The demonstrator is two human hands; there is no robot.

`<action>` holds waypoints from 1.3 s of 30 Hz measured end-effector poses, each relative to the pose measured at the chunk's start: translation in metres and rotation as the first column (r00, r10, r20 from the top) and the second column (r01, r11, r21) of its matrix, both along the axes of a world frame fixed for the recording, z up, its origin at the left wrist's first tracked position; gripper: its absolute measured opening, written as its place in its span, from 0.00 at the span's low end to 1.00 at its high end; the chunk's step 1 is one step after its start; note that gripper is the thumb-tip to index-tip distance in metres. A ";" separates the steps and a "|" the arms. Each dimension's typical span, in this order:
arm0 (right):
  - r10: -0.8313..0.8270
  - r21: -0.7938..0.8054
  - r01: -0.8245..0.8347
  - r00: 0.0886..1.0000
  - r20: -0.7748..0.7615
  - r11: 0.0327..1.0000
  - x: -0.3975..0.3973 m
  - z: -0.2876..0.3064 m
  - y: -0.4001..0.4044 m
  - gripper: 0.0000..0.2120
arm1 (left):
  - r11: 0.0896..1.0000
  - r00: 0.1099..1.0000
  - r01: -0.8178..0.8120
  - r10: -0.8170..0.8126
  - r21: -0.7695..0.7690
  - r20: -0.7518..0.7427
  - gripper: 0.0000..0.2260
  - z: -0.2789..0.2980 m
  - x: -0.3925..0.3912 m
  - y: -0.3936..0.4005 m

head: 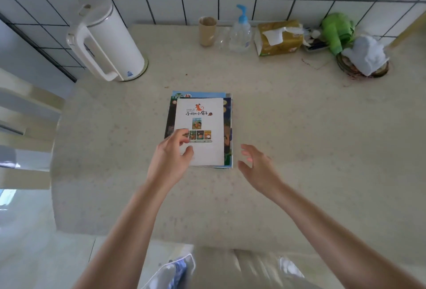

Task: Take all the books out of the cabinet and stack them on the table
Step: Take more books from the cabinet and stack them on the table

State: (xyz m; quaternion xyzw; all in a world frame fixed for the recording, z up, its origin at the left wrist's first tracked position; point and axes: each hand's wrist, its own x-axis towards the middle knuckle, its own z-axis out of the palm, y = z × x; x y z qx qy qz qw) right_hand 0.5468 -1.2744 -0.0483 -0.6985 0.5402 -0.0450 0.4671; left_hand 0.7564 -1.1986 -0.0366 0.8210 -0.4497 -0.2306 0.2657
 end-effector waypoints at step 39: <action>-0.953 -0.213 0.943 0.210 -0.219 0.257 -0.149 0.003 0.538 0.24 | -0.067 -0.052 0.996 -0.972 0.054 -0.229 0.14 -0.048 -0.271 0.249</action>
